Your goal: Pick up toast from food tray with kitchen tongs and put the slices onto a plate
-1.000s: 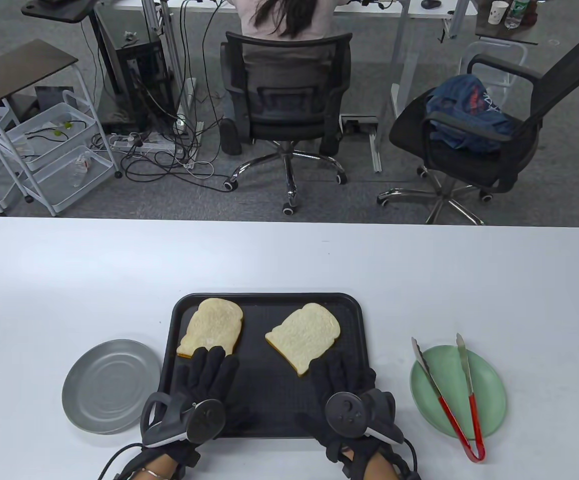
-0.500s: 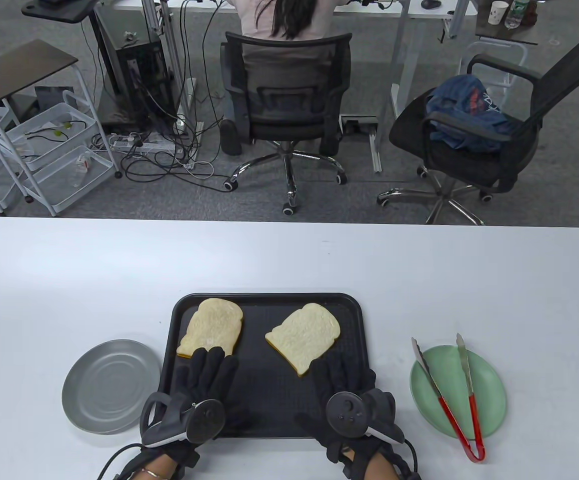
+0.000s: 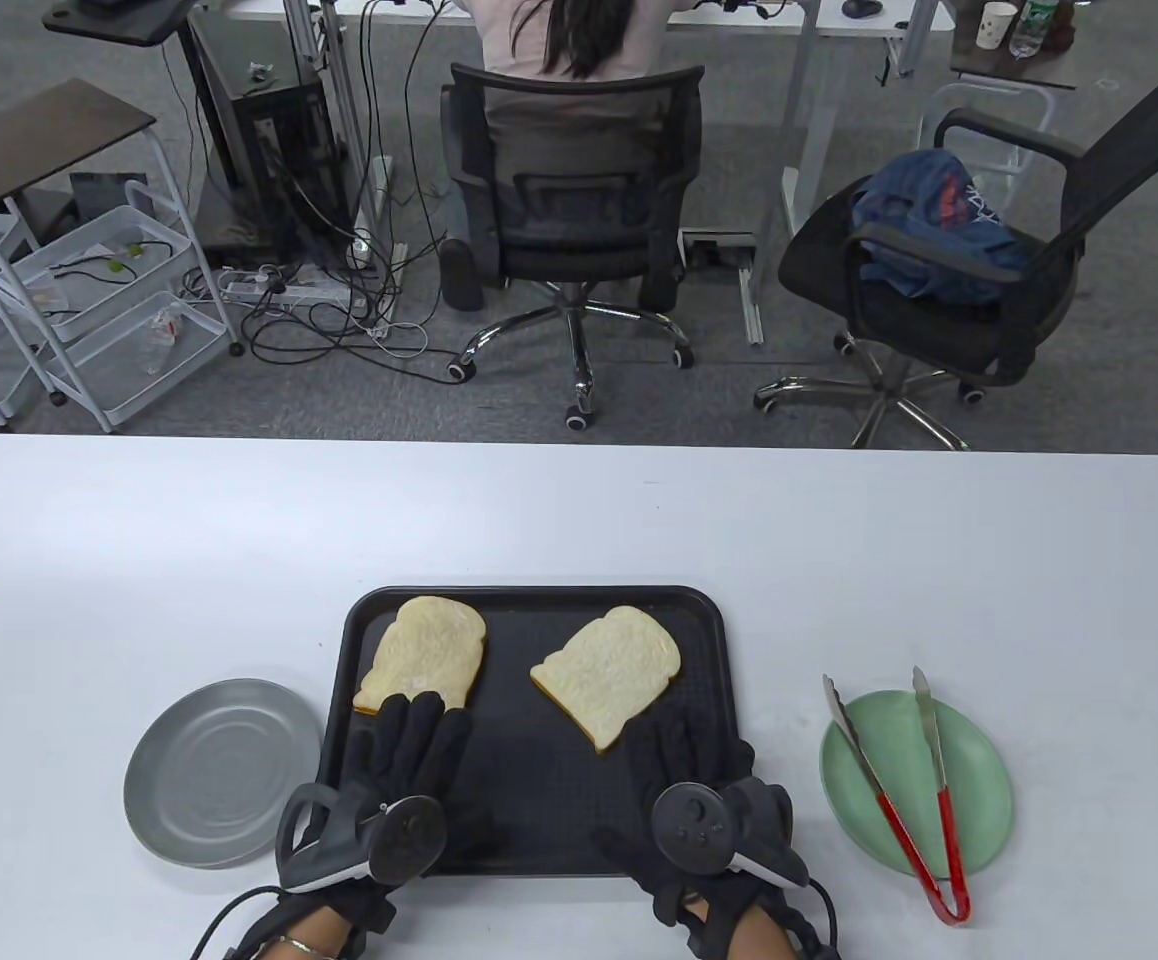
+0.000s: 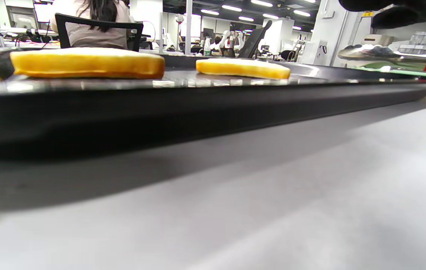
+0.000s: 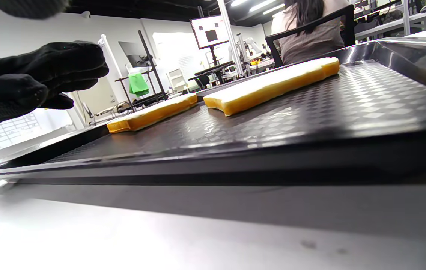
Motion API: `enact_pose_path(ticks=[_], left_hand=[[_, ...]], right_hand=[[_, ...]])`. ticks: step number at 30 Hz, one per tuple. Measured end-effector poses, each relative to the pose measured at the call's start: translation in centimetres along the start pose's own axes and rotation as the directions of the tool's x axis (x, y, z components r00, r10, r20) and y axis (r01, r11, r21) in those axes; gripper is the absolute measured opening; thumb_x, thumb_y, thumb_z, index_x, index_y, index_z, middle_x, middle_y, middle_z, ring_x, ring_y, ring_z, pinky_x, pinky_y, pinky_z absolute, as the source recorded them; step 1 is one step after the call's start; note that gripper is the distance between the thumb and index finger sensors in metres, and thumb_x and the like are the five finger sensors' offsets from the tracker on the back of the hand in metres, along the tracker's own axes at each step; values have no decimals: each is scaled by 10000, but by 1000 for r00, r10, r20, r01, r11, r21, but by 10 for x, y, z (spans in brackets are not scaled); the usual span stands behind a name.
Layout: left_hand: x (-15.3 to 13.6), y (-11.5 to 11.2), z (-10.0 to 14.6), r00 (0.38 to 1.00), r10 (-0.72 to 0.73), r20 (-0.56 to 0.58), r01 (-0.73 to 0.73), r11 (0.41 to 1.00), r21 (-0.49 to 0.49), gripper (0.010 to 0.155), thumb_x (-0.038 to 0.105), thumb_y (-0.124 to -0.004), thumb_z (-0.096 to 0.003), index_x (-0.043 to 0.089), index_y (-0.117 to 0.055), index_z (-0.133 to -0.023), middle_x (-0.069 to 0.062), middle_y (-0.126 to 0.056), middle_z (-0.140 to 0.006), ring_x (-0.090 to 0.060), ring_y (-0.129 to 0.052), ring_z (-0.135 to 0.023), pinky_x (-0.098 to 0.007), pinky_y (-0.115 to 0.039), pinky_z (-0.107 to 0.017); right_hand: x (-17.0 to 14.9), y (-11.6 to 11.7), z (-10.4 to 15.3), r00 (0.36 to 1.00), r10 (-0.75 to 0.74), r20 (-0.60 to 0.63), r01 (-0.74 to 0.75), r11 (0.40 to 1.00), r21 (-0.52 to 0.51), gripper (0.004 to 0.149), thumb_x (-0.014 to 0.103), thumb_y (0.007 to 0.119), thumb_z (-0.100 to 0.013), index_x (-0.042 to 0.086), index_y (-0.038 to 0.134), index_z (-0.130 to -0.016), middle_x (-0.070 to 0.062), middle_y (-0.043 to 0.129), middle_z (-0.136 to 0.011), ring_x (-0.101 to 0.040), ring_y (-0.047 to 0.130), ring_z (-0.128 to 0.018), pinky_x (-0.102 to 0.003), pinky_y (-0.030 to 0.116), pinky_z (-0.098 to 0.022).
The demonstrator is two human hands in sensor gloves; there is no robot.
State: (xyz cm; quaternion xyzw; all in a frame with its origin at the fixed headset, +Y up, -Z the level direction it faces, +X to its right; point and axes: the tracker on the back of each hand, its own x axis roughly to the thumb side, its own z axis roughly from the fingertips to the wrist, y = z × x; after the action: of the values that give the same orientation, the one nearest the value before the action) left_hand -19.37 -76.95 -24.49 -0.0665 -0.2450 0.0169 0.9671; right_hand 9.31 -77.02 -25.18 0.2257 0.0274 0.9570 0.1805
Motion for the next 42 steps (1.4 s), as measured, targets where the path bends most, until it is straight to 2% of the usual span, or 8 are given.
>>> enact_pose_path(ticks=[5,11,20,24,28,33,37,42], left_hand=[[0,0,0,1000,-4,-3,3,1000,-5,943,679,-428,-671,68,5,-1244,-336,-15,-1258,-653,-121,-1110,-799,-347,-770],[-1,-1,0,1000,9,-5,-9,1000,-8,944,678,-427,-671,62,5,-1243,-339,-16,-1257,-655,-123,-1108,-800,-349,-768],[-7,-3,-1,999,39,-18,-40,999,-21,943,679,-425,-671,67,9,-1242,-336,-12,-1257,-652,-118,-1110,-798,-346,-771],[-9,-4,-2,999,41,-23,-42,999,-27,944,678,-425,-672,66,12,-1242,-337,-11,-1257,-652,-116,-1109,-797,-346,-772],[-9,-5,-2,999,40,-24,-41,999,-23,944,677,-427,-672,64,10,-1242,-339,-14,-1256,-654,-119,-1108,-796,-349,-772],[-10,-6,-2,999,37,-26,-38,999,-32,943,676,-427,-673,62,7,-1242,-340,-17,-1256,-654,-122,-1108,-796,-350,-772],[-10,-6,-3,999,38,-26,-39,999,-38,945,677,-427,-672,61,8,-1242,-340,-19,-1257,-655,-120,-1108,-798,-349,-770],[-10,-7,-3,999,37,-25,-38,998,-41,949,677,-427,-673,55,11,-1240,-344,-21,-1256,-656,-122,-1107,-798,-348,-769]], right_hand=[[1,-9,0,999,-30,-17,29,999,-30,999,685,646,-418,100,116,-1030,-294,65,-1073,-542,68,-941,-834,212,-498],[-1,-40,6,996,-68,-51,61,989,-136,1029,699,647,-414,82,90,-1020,-312,66,-1068,-556,80,-938,-837,237,-501],[-48,-97,26,958,-158,-238,96,962,-254,1095,703,674,-405,-28,98,-981,-380,118,-1038,-612,151,-903,-813,337,-514],[-89,-110,36,887,-215,-408,138,968,-211,1126,703,699,-400,-71,108,-965,-414,137,-1013,-637,196,-872,-773,390,-531],[-122,-115,46,800,-261,-539,165,961,-221,1154,681,746,-390,-124,132,-944,-464,185,-977,-678,242,-835,-737,440,-535],[-157,-112,63,667,-204,-716,143,979,-146,1179,672,781,-368,-188,188,-915,-524,321,-921,-722,420,-772,-702,537,-514],[-177,-102,74,607,-235,-759,185,971,-152,1157,648,808,-358,-196,242,-912,-514,448,-894,-700,553,-734,-675,615,-481],[-194,-85,81,536,-134,-834,215,977,-19,1157,631,831,-348,-176,231,-920,-473,531,-885,-661,637,-719,-641,664,-470]])
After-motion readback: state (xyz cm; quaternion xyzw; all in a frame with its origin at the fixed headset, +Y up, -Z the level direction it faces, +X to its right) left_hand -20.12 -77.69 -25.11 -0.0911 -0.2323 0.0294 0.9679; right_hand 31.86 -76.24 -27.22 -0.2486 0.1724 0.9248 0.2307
